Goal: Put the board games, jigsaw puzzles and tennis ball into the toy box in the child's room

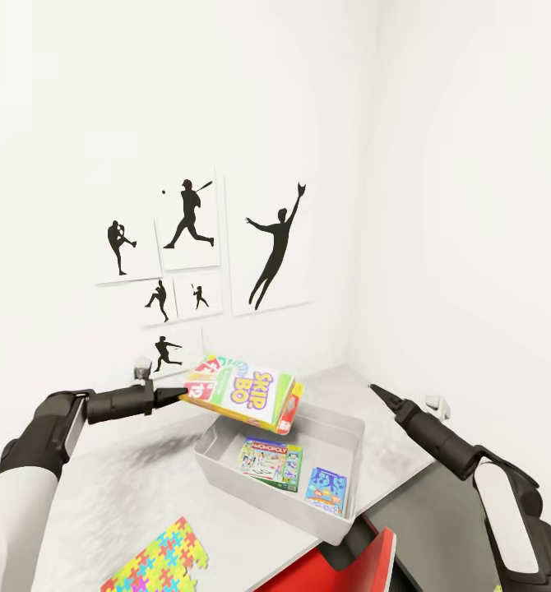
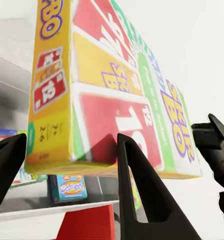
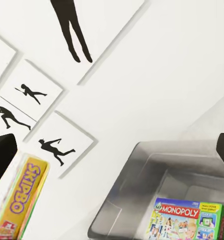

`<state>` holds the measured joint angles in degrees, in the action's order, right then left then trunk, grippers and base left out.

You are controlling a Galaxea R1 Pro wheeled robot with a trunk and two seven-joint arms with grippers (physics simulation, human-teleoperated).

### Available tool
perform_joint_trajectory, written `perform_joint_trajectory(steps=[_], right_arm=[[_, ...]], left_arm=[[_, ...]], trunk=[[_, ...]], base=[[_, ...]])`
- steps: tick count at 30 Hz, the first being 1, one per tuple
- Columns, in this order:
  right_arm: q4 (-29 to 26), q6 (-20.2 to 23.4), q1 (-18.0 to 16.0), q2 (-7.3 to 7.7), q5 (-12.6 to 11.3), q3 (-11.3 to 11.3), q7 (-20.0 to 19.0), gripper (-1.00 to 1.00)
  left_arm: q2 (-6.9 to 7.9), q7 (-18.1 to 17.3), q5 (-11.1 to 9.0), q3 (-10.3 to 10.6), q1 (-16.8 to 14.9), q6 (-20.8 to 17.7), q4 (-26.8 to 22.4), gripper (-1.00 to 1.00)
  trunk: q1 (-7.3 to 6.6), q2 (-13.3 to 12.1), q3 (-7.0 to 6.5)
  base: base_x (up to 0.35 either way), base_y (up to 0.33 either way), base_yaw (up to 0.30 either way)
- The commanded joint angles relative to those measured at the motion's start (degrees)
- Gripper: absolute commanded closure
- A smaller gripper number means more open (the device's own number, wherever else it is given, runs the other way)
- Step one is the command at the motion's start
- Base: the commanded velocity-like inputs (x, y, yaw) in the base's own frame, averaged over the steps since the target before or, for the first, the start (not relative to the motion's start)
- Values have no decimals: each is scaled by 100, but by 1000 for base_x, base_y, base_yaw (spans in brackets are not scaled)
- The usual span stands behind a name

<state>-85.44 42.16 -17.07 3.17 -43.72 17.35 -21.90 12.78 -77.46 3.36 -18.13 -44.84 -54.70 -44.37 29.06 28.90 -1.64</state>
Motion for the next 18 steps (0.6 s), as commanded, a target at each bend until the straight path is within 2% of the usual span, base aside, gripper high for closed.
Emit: perform_joint_trajectory(steps=[1,5,9,18], right_arm=[[-11,45,4,-1,-8,81,-18,-100],[-38,70,87,5,-15,254,-25,-100],[-60,154,179,7,-21,563,-192,-100],[-46,400,218,8,30,1130,-878,-100]], left_arm=[[-78,176,-1,-22,-5,-59,24,100],[-335,761,-15,-30,-7,-29,57,100],[-600,1235,-14,-25,-7,121,76,100],[-981,1829,-24,-6,-8,434,350,100]], trunk=[[2,4,2],[2,4,2],[2,4,2],[2,4,2]], base=[[0,0,0],[0,0,0],[0,0,0],[0,0,0]])
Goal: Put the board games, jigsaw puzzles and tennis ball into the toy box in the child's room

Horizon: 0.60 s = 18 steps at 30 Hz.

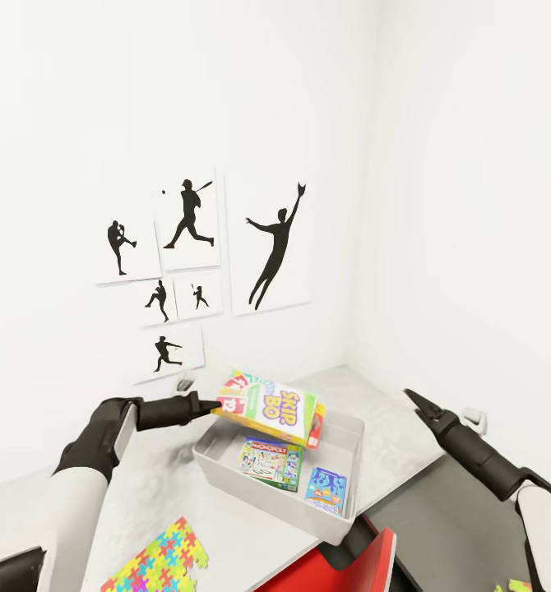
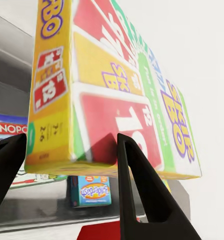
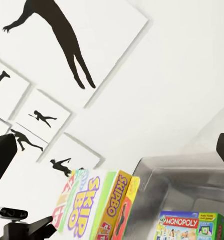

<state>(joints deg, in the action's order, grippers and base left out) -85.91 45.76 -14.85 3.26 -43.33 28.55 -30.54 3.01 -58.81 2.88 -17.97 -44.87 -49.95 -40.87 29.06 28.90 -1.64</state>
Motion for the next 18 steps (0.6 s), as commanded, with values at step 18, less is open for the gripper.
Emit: perform_joint_trajectory(steps=[18], right_arm=[[47,56,0,-1,4,168,-99,-100]], left_arm=[[-494,1150,78,9,-4,391,371,100]], trunk=[[2,4,2]], base=[[0,0,0]])
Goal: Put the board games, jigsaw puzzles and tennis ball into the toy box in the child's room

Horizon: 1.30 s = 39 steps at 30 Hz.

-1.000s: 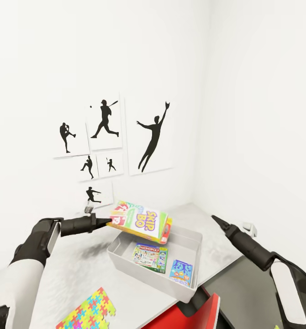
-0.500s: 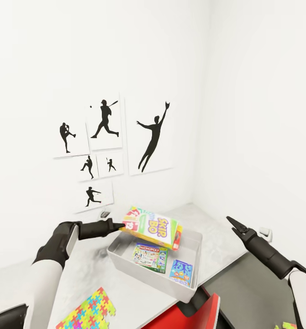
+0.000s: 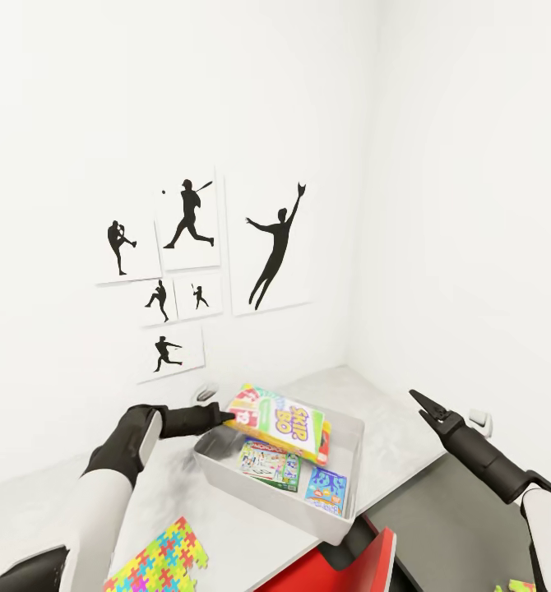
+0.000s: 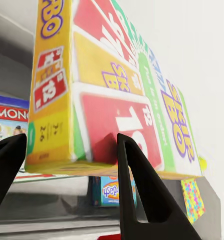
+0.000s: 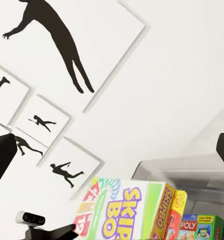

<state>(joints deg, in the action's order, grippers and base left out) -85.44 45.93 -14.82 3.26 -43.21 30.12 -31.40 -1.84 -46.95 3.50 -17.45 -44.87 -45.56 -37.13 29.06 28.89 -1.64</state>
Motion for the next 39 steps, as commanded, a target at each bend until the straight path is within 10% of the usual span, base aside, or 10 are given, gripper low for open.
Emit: perform_joint_trajectory(steps=[1,36,37,39], right_arm=[[1,39,-4,-1,-7,10,-14,-100],[-6,39,-3,-1,-12,2,-10,-100],[-6,39,-3,-1,-12,2,-10,-100],[-6,39,-3,-1,-12,2,-13,-100]], left_arm=[[-38,17,19,-42,-4,-40,25,100],[-194,199,36,-22,-4,135,79,100],[-194,197,36,-22,-4,137,79,-100],[-194,196,33,-22,-4,137,79,-100]], trunk=[[2,4,2],[2,4,2],[2,4,2],[2,4,2]], base=[[0,0,0],[0,0,0],[0,0,0],[0,0,0]])
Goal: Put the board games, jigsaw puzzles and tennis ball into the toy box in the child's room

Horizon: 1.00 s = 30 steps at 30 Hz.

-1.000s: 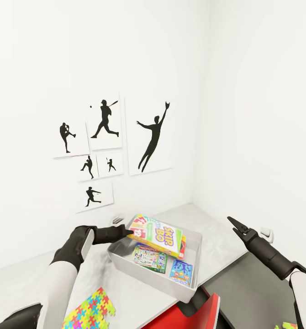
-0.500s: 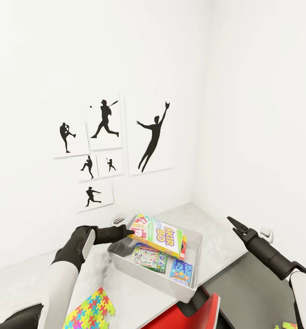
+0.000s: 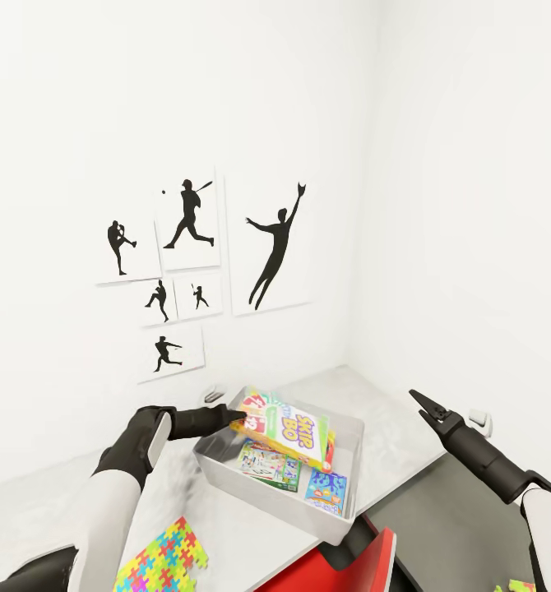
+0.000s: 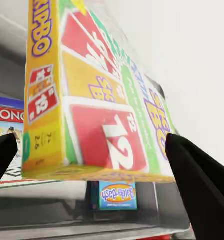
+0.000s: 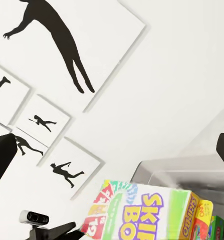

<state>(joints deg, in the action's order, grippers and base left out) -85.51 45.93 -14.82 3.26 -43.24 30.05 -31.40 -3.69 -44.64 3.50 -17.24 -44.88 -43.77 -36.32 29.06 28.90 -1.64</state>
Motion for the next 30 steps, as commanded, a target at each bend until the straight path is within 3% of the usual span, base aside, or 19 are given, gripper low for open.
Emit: perform_joint_trajectory(steps=[1,11,16,24,25,27,28,30], right_arm=[[0,39,-4,0,-9,10,-14,-100],[-1,39,-4,0,-9,10,-14,-100],[1,39,-4,0,-9,10,-10,-100],[0,39,-4,0,-9,10,-12,-100],[0,39,-4,0,-9,10,-13,-100],[0,39,-4,0,-9,10,-12,-100],[-1,39,-4,0,-12,10,-12,-100],[-1,39,-4,-4,-17,10,-13,-100]], left_arm=[[-9,-35,33,-42,-4,-43,-2,-100],[58,-130,-12,-52,-7,-55,-49,-100],[254,-371,-42,-70,-18,-89,-87,-100],[648,-1535,-46,-65,-42,-227,-226,-100],[745,-1872,-45,-60,-44,-298,-310,-100],[851,-2221,-44,-60,-45,-365,-407,-100],[982,-2570,-40,-58,-46,-414,-503,-100],[1135,-2915,-41,-56,-47,-443,-582,-100]], trunk=[[2,4,2],[2,4,2],[2,4,2],[2,4,2],[2,4,2],[2,4,2],[2,4,2],[2,4,2]], base=[[0,0,0],[0,0,0],[0,0,0],[0,0,0],[0,0,0],[0,0,0],[0,0,0],[0,0,0]])
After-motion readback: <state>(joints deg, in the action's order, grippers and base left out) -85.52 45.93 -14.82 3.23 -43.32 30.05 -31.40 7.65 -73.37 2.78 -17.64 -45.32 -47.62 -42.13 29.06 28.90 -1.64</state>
